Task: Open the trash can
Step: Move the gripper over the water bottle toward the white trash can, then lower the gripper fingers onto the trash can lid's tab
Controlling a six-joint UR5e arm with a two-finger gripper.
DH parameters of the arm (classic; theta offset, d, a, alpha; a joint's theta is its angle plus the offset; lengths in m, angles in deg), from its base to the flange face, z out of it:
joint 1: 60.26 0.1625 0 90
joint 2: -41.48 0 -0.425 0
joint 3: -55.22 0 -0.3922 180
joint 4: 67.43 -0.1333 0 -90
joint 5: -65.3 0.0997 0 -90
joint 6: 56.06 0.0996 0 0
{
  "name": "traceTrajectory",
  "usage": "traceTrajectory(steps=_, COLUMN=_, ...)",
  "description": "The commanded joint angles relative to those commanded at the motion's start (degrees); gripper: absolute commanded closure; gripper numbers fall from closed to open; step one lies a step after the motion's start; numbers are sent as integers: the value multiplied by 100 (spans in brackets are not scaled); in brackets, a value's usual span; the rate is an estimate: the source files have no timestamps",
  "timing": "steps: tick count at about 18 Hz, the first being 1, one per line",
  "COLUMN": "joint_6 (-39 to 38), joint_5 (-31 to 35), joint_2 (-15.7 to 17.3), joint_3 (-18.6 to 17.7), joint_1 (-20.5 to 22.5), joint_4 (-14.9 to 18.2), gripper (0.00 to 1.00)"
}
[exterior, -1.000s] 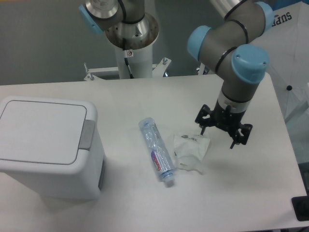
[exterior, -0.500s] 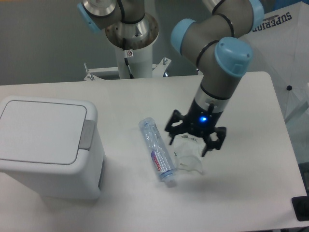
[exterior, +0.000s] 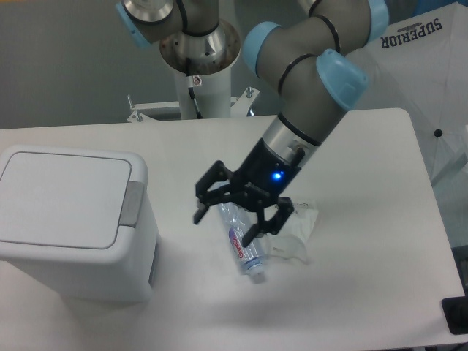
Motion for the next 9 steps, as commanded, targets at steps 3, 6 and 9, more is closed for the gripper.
traceTrajectory(steps=3, joint_6=18, joint_5=0, joint_2=141, joint_3=-105, joint_1=-115, joint_4=0, gripper=0)
traceTrajectory(steps=6, joint_6=61, joint_5=0, joint_2=202, joint_3=-237, joint_1=-220, joint_4=-9, gripper=0)
traceTrajectory(steps=9, joint_6=70, joint_5=0, joint_2=238, joint_3=-317, joint_1=-255, joint_4=-18, gripper=0)
